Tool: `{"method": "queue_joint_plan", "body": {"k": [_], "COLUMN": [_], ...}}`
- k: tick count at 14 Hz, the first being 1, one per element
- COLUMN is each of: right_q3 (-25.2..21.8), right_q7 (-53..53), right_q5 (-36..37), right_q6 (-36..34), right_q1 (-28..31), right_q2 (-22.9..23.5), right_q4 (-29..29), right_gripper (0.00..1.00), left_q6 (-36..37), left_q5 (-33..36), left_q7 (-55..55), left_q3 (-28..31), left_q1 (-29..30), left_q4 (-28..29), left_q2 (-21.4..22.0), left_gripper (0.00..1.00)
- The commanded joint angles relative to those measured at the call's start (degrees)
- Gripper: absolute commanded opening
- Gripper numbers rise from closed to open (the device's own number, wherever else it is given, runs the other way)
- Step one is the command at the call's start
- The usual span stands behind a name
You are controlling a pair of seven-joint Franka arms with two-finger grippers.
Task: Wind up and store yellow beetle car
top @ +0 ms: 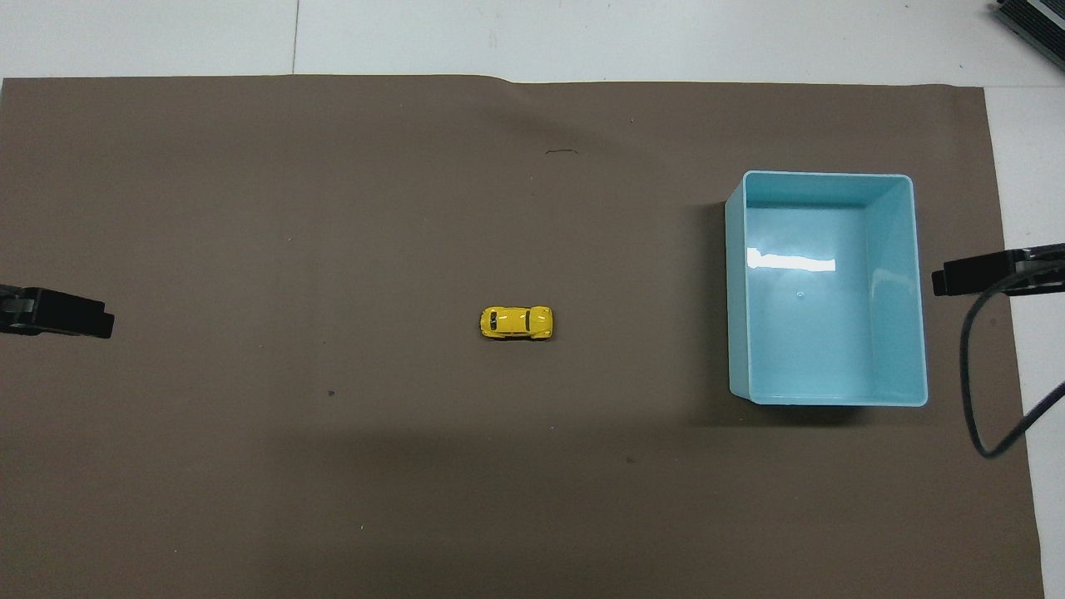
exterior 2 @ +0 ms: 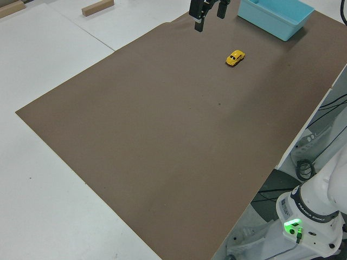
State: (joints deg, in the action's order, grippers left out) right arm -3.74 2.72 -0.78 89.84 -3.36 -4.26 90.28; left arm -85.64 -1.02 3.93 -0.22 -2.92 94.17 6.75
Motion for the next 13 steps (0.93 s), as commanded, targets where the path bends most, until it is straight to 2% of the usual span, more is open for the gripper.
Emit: {"method": "queue_joint_plan", "body": {"k": [1,13], "right_q3": [0.1,0.1], "right_q7": [-1.1,-1.1], "right_q5": [-0.5,-0.5], "right_q6": [-0.9,-0.9], "right_q1": [0.4,0.4], "right_q2": [-0.5,-0.5], "right_q4": [-0.2,-0.2], "right_gripper": [1.00,1.00], "left_q6": [0.8,0.0], "left_q5": [0.4,0.3], "left_q7": [-0.4,-0.5], "left_q3": [0.0,0.0], "left_q1": [0.0,-0.1], "left_q4": [0.3,0.2], "left_q2": [0.5,0.4], "left_gripper": [1.00,1.00]}}
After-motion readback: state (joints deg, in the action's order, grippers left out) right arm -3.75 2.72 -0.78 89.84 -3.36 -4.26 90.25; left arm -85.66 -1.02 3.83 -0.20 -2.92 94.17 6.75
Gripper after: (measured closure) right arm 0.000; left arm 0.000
